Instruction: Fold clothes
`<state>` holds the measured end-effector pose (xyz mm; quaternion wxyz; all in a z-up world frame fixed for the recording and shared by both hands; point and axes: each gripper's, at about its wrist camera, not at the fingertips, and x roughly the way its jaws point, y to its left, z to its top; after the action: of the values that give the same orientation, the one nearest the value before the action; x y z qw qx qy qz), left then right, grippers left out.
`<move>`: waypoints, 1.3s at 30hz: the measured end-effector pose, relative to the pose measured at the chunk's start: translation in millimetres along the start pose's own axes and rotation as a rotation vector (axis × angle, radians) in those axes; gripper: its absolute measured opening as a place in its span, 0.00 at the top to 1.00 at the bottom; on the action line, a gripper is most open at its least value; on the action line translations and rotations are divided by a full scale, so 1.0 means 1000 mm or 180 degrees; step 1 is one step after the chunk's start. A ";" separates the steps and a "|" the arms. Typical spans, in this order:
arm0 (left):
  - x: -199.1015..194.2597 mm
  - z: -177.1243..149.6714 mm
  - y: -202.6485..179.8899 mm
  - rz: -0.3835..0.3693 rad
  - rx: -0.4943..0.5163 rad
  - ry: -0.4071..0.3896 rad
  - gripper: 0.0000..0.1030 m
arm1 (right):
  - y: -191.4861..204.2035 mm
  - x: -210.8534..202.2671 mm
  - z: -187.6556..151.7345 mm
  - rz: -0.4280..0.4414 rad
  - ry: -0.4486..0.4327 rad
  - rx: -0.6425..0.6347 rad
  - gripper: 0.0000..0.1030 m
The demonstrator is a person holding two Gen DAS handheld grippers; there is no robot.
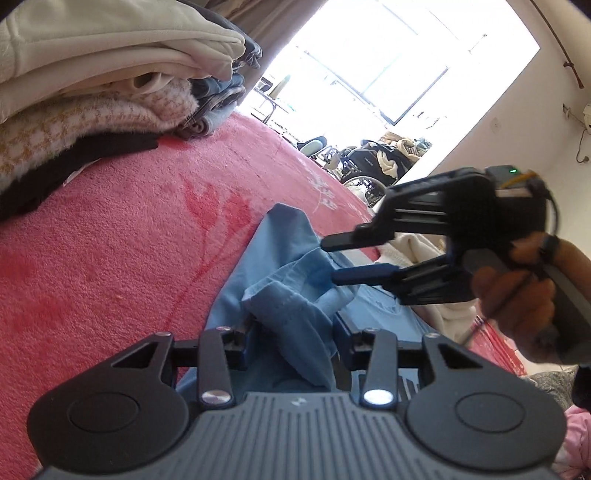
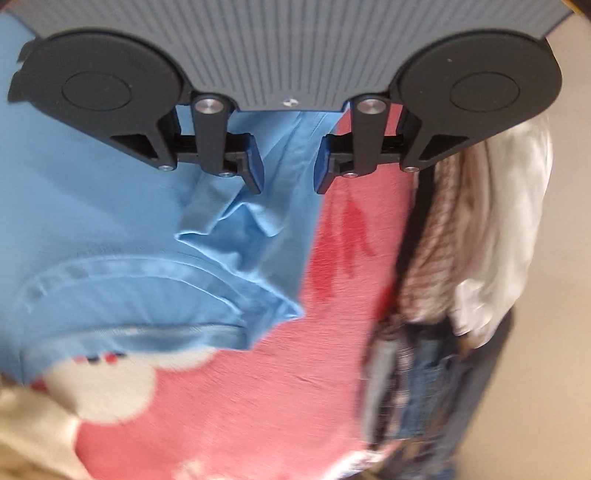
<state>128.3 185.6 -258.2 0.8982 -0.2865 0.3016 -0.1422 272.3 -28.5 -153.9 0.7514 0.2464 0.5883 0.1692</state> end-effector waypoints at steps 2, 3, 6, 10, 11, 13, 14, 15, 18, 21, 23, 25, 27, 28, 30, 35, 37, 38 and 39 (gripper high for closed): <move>0.001 0.000 0.001 -0.0015 -0.0021 0.0006 0.73 | -0.004 0.005 0.006 -0.0008 0.0022 0.0173 0.71; 0.001 -0.001 0.001 -0.0023 -0.0023 0.0015 0.75 | -0.006 0.008 0.009 -0.0011 0.0033 0.0259 0.70; 0.000 -0.003 -0.004 -0.0045 0.0050 0.0004 0.83 | -0.014 0.015 0.017 -0.0067 0.0089 0.0480 0.68; -0.002 -0.006 -0.014 -0.0083 0.0265 -0.0037 0.88 | -0.020 0.027 0.022 -0.0204 0.0181 0.0614 0.69; -0.001 -0.008 -0.018 -0.0100 0.0343 -0.0045 0.90 | -0.021 0.029 0.022 -0.0212 0.0188 0.0618 0.69; -0.002 -0.012 -0.026 -0.0158 0.0529 -0.0056 0.91 | -0.019 0.029 0.021 -0.0234 0.0174 0.0567 0.70; -0.003 -0.014 -0.031 -0.0180 0.0642 -0.0065 0.92 | -0.017 0.030 0.021 -0.0252 0.0170 0.0530 0.71; -0.004 -0.016 -0.037 -0.0220 0.0753 -0.0073 0.92 | -0.016 0.030 0.020 -0.0272 0.0169 0.0489 0.73; -0.007 -0.021 -0.048 -0.0285 0.0982 -0.0119 0.93 | -0.012 0.025 0.020 -0.0328 0.0149 0.0371 0.92; -0.014 -0.014 -0.048 -0.0222 0.0953 -0.0280 0.93 | -0.005 0.017 0.023 -0.0215 0.0077 0.0237 0.95; -0.025 -0.004 -0.044 -0.0127 0.0874 -0.0461 0.93 | 0.011 0.012 0.025 -0.0065 0.0015 0.0117 0.95; -0.040 0.014 -0.033 0.0019 0.0739 -0.0702 0.93 | 0.030 0.008 0.027 0.0170 -0.0049 0.0018 0.96; -0.057 0.032 -0.020 0.0207 0.0603 -0.0949 0.93 | 0.052 0.009 0.032 0.0446 -0.0130 -0.0074 0.96; -0.066 0.042 -0.013 0.0302 0.0534 -0.1072 0.93 | 0.063 0.010 0.035 0.0589 -0.0171 -0.0119 0.96; -0.081 0.054 -0.002 0.0525 0.0532 -0.1289 0.93 | 0.085 0.013 0.042 0.0887 -0.0236 -0.0186 0.96; -0.087 0.060 0.016 0.0807 0.0560 -0.1402 0.94 | 0.129 0.032 0.052 0.1411 -0.0339 -0.0336 0.96; -0.083 0.056 0.013 0.0877 0.0694 -0.1383 0.94 | 0.133 0.039 0.054 0.1535 -0.0347 -0.0317 0.96; -0.081 0.054 0.012 0.0883 0.0743 -0.1361 0.94 | 0.133 0.043 0.054 0.1563 -0.0349 -0.0291 0.96; -0.078 0.054 0.012 0.0884 0.0786 -0.1324 0.94 | 0.133 0.047 0.054 0.1592 -0.0351 -0.0266 0.96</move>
<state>102.0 251.8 -194.5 0.9798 -0.1538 0.1275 0.0084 341.2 96.7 -105.7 0.7266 0.3619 0.4598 0.3601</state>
